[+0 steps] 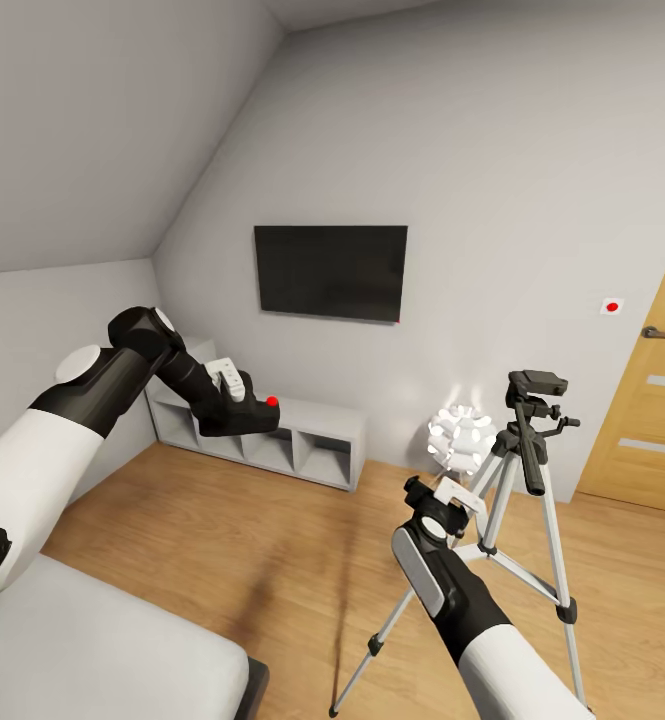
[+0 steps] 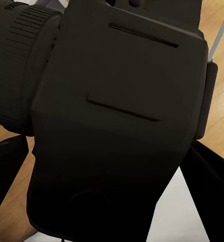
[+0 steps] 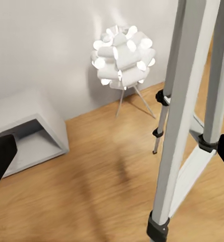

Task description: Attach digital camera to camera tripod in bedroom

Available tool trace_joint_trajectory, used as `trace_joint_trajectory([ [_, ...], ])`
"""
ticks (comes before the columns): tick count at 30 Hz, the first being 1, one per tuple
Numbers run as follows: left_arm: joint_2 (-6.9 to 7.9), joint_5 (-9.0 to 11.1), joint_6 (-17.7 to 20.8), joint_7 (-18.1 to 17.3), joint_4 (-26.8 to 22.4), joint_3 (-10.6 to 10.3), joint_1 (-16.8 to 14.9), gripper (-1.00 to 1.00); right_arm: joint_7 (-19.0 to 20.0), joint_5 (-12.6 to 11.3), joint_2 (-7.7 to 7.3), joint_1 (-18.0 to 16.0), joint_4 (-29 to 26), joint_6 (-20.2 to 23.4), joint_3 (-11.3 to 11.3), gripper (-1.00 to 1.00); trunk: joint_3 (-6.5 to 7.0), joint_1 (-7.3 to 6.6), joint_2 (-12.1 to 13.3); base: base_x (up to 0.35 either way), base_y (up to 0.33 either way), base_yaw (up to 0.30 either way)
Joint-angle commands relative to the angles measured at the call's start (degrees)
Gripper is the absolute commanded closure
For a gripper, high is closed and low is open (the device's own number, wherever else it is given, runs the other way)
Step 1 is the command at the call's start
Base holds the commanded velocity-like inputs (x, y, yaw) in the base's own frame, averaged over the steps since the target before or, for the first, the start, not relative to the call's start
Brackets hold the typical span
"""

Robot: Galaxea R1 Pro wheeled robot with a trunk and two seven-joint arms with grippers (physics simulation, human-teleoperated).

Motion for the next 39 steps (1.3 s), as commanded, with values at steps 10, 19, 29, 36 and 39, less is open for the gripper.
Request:
trace_joint_trajectory([
  [10, 0.04, -0.46, 0.61, -0.57, -0.04, -0.11, -0.03, 1.0, 17.55, -0.26, -4.62, -0.04, 7.66, -0.34, 0.03, -1.0, -0.03, 0.02, -0.05, 0.0, 0.0, 0.0],
  [19, 0.04, -0.46, 0.61, -0.58, 0.07, -0.1, -0.03, 1.0, 19.98, -0.26, -7.32, -0.04, 9.72, -0.48, -0.19, -1.0, -0.03, 0.02, -0.05, 0.0, 0.0, 0.0],
  [29, 0.09, -0.47, 0.61, -0.58, 0.23, -0.11, -0.03, 1.0, 19.99, -0.27, -7.73, -0.04, 9.82, -0.52, -1.25, -1.0, -0.03, 0.02, -0.05, 0.0, 0.0, 0.0],
  [36, 0.05, -0.44, 0.61, -0.58, 0.25, -0.11, -0.03, 1.0, 19.99, -0.27, -7.86, -0.04, 9.83, -0.52, -3.43, -1.0, -0.03, 0.02, -0.05, 0.0, 0.0, 0.0],
  [39, 0.04, -0.45, 0.61, -0.58, 0.25, -0.11, -0.03, 1.0, 20.04, -0.28, -7.97, -0.04, 9.83, -0.52, -3.74, -1.0, -0.03, 0.02, -0.05, 0.0, 0.0, 0.0],
])
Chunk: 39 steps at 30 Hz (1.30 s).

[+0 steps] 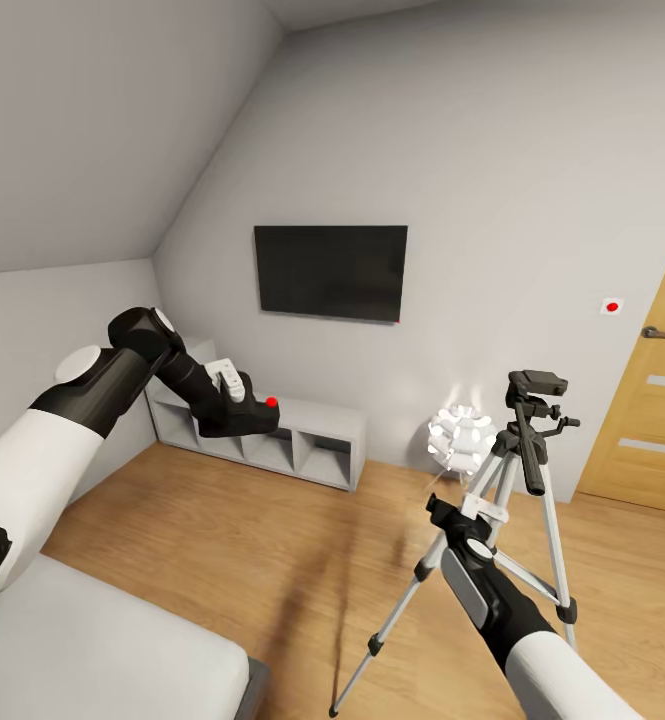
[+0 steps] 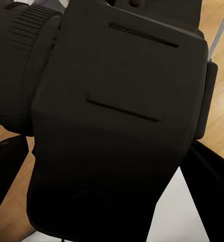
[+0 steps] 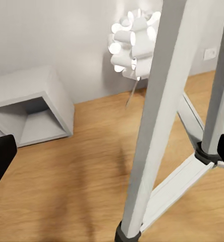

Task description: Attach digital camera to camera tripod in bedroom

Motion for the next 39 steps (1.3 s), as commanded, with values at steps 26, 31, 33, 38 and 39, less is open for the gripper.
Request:
trace_joint_trajectory([
  [26, -0.19, -0.39, 3.45, -0.89, 0.37, -0.11, -0.03, 1.0, 2.87, -0.58, -2.66, -0.04, 0.18, -6.14, 0.49, -1.0, -0.03, 0.02, -0.05, 0.0, 0.0, 0.0],
  [31, -0.6, -0.39, 3.51, -0.86, 0.33, -0.11, -0.03, 1.0, 2.68, -0.58, -2.64, -0.04, 0.64, -6.56, 0.48, -1.0, -0.03, 0.02, -0.05, 0.0, 0.0, 0.0],
  [33, -0.67, -0.39, 3.51, -0.85, 0.32, -0.11, -0.03, 1.0, 2.52, -0.58, -2.59, -0.04, 1.03, -6.65, 0.43, -1.0, -0.03, 0.02, -0.05, 0.0, 0.0, 0.0],
  [38, -0.73, -0.39, 3.51, -0.83, 0.36, -0.11, -0.03, 1.0, 1.28, -0.58, -2.17, -0.08, 2.28, -6.64, 0.48, -1.0, -0.03, 0.02, -0.05, 0.0, 0.0, 0.0],
  [39, -0.74, -0.39, 3.51, -0.83, 0.36, -0.11, -0.03, 1.0, 0.72, -0.58, -2.05, -0.09, 2.37, -6.62, 0.5, -1.0, -0.03, 0.02, -0.05, 0.0, 0.0, 0.0],
])
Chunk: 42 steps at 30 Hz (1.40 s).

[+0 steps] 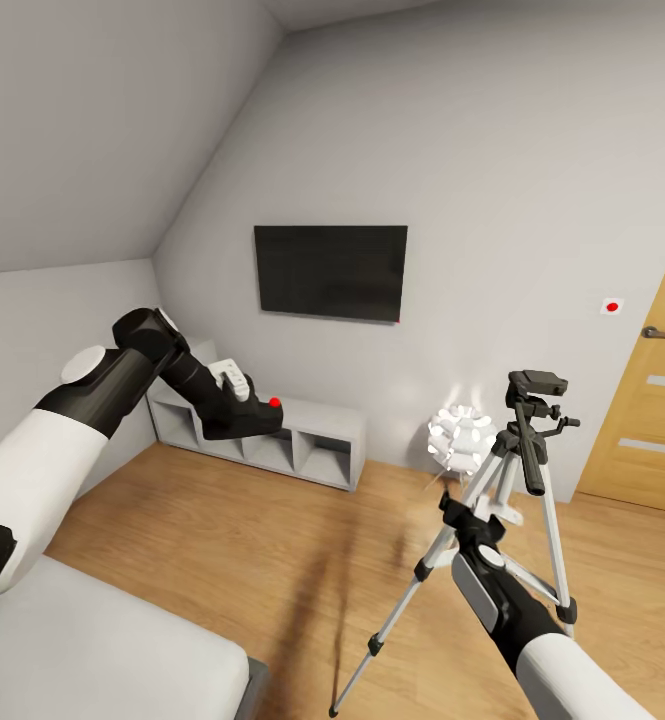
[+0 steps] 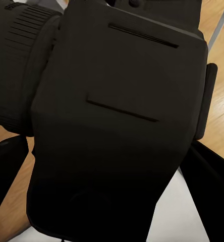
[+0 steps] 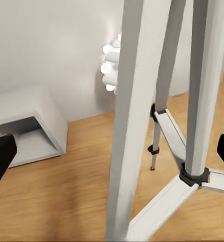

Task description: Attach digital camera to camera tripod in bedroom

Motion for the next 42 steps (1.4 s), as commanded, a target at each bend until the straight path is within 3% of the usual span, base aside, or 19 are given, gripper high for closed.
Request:
trace_joint_trajectory([
  [1, 0.03, -0.49, 0.61, -0.52, -0.06, -0.11, -0.04, 1.0, -1.08, -0.62, 0.07, -0.04, 0.09, -0.37, 0.47, -1.0, -0.03, 0.02, -0.05, 0.0, 0.0, 0.0],
  [7, -0.23, -0.49, 0.77, -0.51, -0.09, -0.11, -0.04, 1.0, -8.59, -0.75, 2.92, -0.14, 0.34, -0.45, 0.57, -1.0, -0.03, 0.02, -0.05, 0.0, 0.0, 0.0],
  [13, -0.31, -0.49, 1.59, -0.45, -0.07, -0.11, -0.04, 1.0, -9.97, -0.77, 3.95, -0.16, 0.37, -0.46, 0.59, -1.0, -0.03, 0.02, -0.05, 0.0, 0.0, 0.0],
  [23, -0.33, -0.49, 2.31, -0.36, -0.06, -0.11, -0.04, 1.0, -10.27, -0.78, 4.27, -0.16, 0.37, -0.46, 0.6, -1.0, -0.03, 0.02, -0.05, 0.025, 0.0, 0.0],
  [42, -0.28, -0.49, 2.37, -0.26, 0.03, -0.11, -0.04, 1.0, -10.29, -0.78, 4.32, -0.16, 0.37, -0.53, 0.6, -1.0, -0.03, 0.02, -0.05, 0.18, 0.0, 0.0],
])
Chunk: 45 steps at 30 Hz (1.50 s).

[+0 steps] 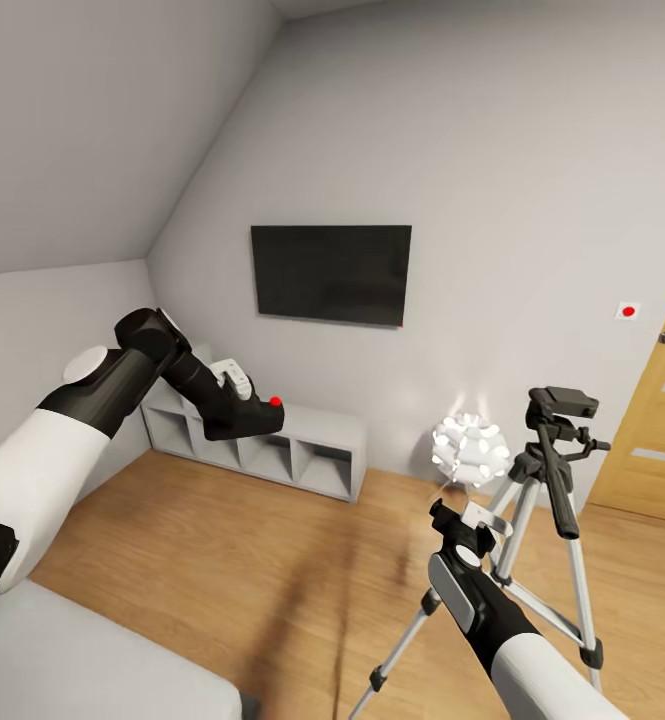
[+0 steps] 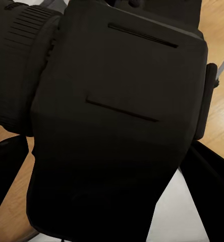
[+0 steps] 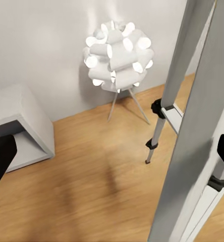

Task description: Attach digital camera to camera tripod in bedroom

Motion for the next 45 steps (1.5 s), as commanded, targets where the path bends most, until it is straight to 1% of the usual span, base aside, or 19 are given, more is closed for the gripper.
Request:
trace_joint_trajectory([
  [1, 0.03, -0.51, 0.61, -0.53, -0.08, -0.11, -0.03, 1.0, -0.27, -0.59, -0.02, -0.04, 0.01, -0.37, 0.34, -1.0, -0.03, 0.03, -0.05, 0.017, 0.0, 0.0],
  [19, -0.01, -0.51, 0.69, -0.53, -0.08, -0.11, -0.03, 1.0, -0.2, -0.67, -0.03, -0.04, 0.02, -0.4, 0.34, -1.0, -0.03, 0.03, -0.05, 0.003, 0.0, 0.0],
  [22, 0.08, -0.51, 0.7, -0.53, -0.08, -0.11, -0.03, 1.0, -0.28, -0.67, -0.01, -0.04, 0.02, -0.98, 0.24, -1.0, -0.03, 0.03, -0.05, 0.0, 0.0, 0.0],
  [23, 0.07, -0.51, 0.7, -0.53, -0.08, -0.11, -0.03, 1.0, -0.54, -0.79, -0.01, -0.04, 0.02, -2.35, 0.15, -1.0, -0.03, 0.03, -0.05, 0.0, 0.0, 0.0],
  [29, 0.07, -0.51, 0.7, -0.53, -0.05, -0.11, -0.03, 1.0, -1.42, -0.97, 0.0, -0.04, 0.02, -2.62, -0.54, -1.0, -0.03, 0.03, -0.05, 0.0, 0.0, 0.0],
  [32, 0.05, -0.51, 0.7, -0.53, 0.21, -0.11, -0.03, 1.0, -2.83, -1.18, -0.01, -0.04, 0.02, -2.66, -0.97, -1.0, -0.03, 0.03, -0.05, 0.0, 0.0, 0.0],
  [45, 0.0, -0.51, 0.7, -0.61, 0.35, -0.11, -0.03, 1.0, -3.25, -1.45, -0.02, -0.04, 0.02, -2.67, -1.21, -1.0, -0.03, 0.03, -0.05, 0.0, 0.0, 0.0],
])
